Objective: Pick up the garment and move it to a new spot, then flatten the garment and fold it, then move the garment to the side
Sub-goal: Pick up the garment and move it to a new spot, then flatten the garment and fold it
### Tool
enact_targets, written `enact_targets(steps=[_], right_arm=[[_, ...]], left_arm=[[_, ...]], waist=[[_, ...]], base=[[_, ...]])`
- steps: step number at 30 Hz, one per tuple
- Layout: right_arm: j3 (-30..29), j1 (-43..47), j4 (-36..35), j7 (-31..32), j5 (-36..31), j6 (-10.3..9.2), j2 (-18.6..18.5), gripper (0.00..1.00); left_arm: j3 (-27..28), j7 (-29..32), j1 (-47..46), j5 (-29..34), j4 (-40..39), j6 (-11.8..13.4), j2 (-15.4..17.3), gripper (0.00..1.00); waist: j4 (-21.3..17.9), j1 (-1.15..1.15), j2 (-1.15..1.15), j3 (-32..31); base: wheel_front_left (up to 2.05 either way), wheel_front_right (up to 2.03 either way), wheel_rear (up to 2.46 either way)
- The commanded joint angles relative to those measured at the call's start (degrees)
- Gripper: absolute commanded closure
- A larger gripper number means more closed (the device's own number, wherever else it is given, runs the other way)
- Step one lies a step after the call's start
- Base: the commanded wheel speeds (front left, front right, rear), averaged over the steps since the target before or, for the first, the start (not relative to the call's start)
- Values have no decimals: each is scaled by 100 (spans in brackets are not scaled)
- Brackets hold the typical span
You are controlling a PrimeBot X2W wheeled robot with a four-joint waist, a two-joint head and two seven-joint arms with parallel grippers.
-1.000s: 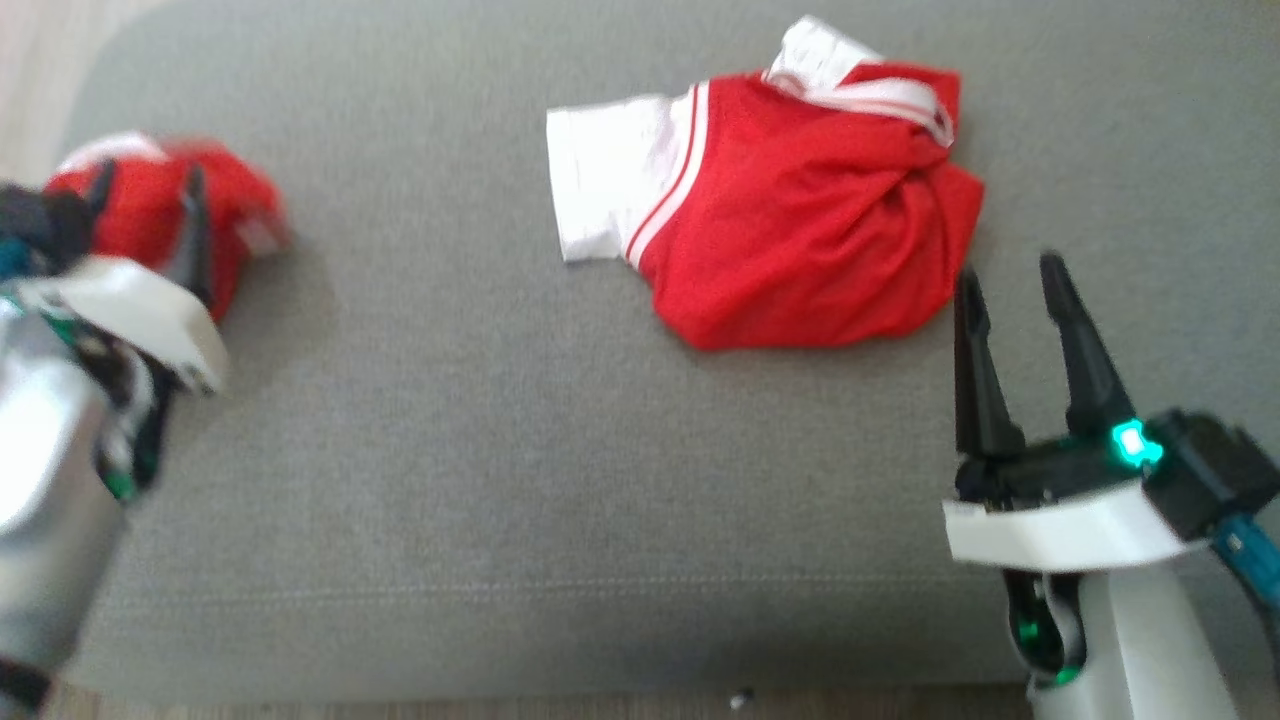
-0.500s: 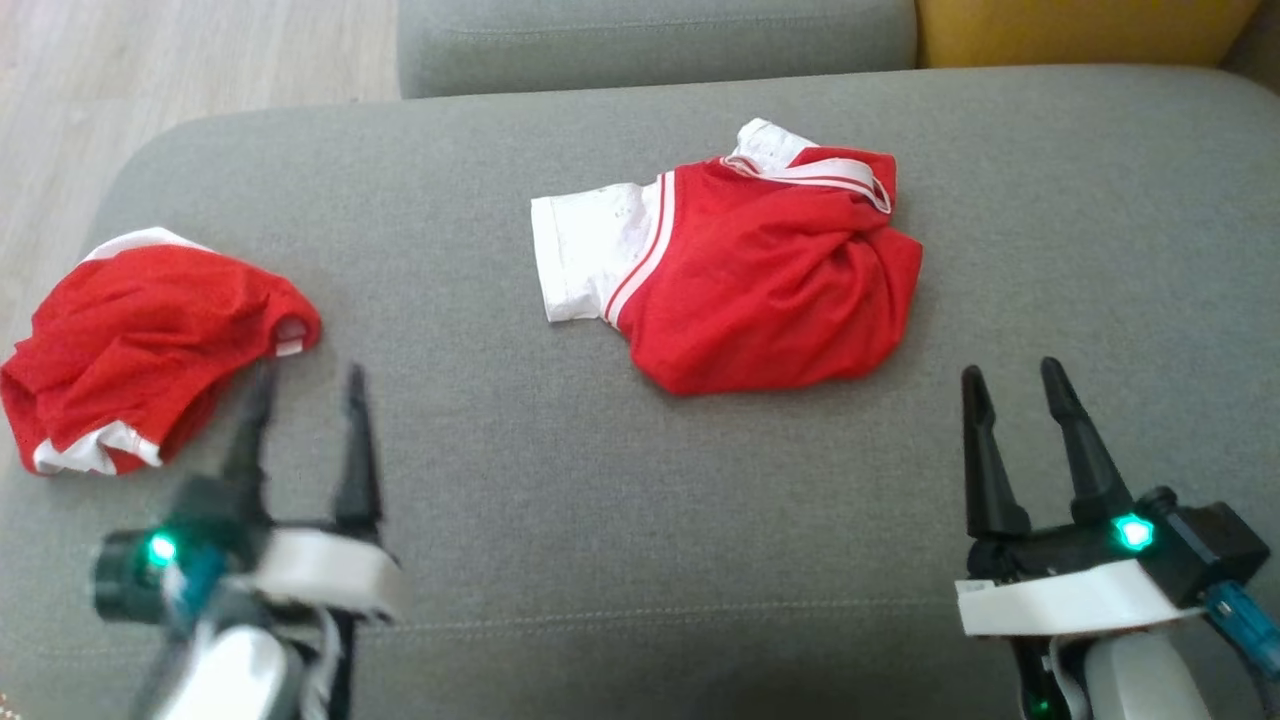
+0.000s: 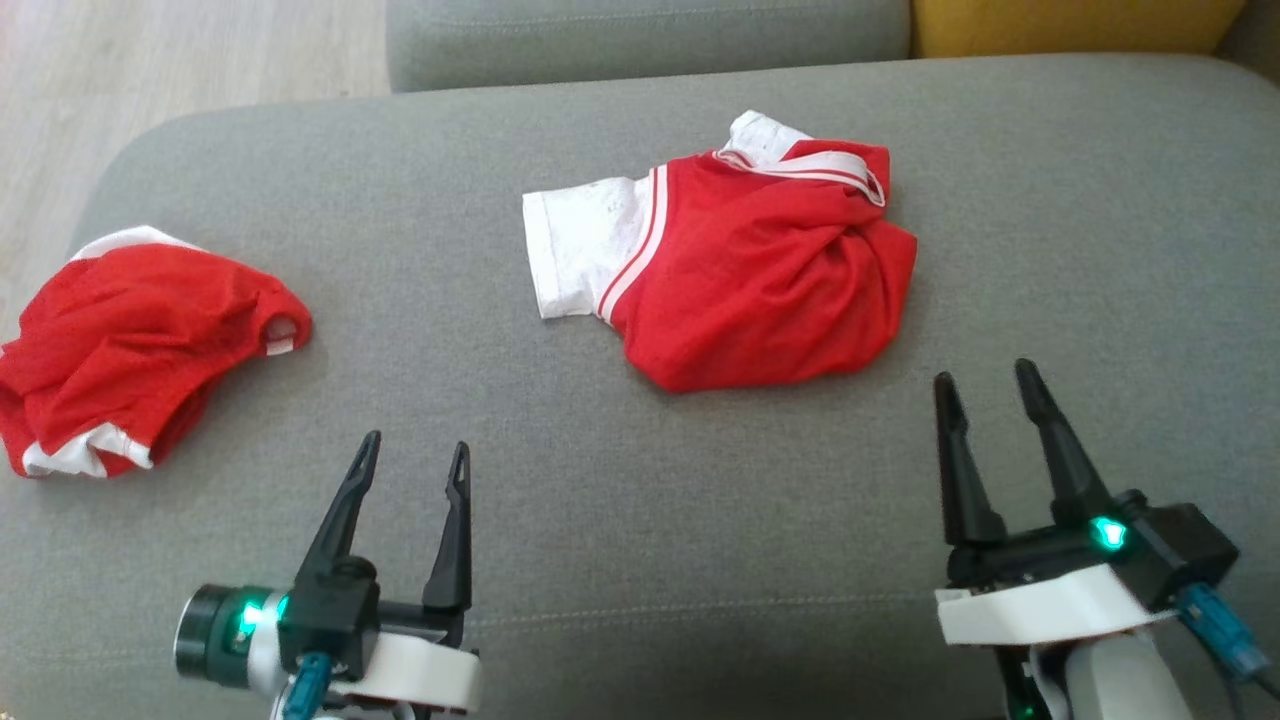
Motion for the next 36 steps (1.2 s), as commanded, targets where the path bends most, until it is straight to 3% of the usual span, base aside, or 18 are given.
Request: enact_targets(steps=[1,14,36], right_arm=[[206,-181,-157,-39,-109,42,-4,0],[252,-112,-124,-39,-109,42,-4,0],[263,-116,-156,-39,-32,42,-4,0]], left_arm=[[242,-44,-249,148,-127,-70,-30,0],[452,-44,-109,433,-7,-268,-277,0],[360,-45,-259,538,213,-493,-229,0]], waist=[[-11,0,0,39],[-19,0,0,-41],[69,0,0,80]], base=[[0,0,0],[0,0,0],[0,0,0]])
